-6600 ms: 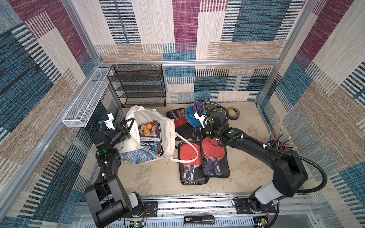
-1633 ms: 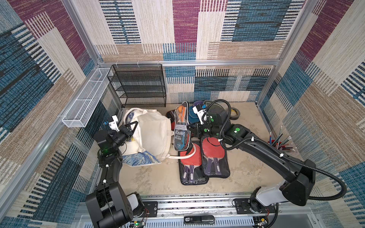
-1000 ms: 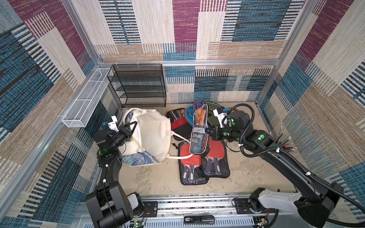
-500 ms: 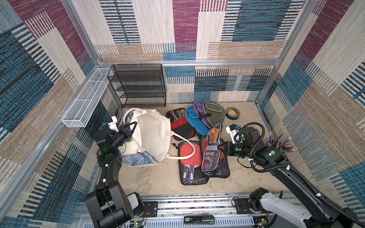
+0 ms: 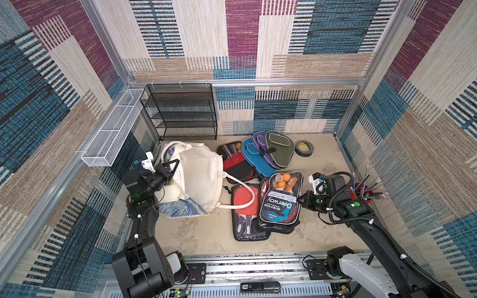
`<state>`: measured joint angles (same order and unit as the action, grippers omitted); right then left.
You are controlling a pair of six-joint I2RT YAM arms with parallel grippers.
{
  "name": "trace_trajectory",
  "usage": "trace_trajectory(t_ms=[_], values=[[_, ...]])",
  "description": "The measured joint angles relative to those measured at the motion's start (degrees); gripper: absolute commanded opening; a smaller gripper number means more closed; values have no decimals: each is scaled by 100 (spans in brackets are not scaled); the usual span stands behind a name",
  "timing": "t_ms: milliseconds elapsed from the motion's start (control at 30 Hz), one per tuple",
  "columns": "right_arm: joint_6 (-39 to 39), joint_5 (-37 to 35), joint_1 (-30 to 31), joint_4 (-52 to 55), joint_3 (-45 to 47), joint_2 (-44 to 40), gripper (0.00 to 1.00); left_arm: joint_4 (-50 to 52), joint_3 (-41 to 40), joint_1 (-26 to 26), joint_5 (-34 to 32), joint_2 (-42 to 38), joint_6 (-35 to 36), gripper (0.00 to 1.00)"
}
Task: Remove the ping pong set from the canvas bag
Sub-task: Place the ping pong set at the ping pong set.
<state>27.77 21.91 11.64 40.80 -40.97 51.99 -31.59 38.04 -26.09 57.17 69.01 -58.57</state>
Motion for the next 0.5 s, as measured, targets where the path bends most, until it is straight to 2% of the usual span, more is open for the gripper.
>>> trace_trajectory(t_ms=[233,333,433,500], values=[[28,-184,-188,20,33,229,0,0,7,0,0,11,-4,0],[87,-310,-227,7,125,356,8,-2,7,0,0,11,-4,0],[201,-452,-238,22,197,341,24,-7,7,0,0,11,-7,0],[251,-566,-240,22,199,319,30,-28,7,-4,0,13,-28,0]])
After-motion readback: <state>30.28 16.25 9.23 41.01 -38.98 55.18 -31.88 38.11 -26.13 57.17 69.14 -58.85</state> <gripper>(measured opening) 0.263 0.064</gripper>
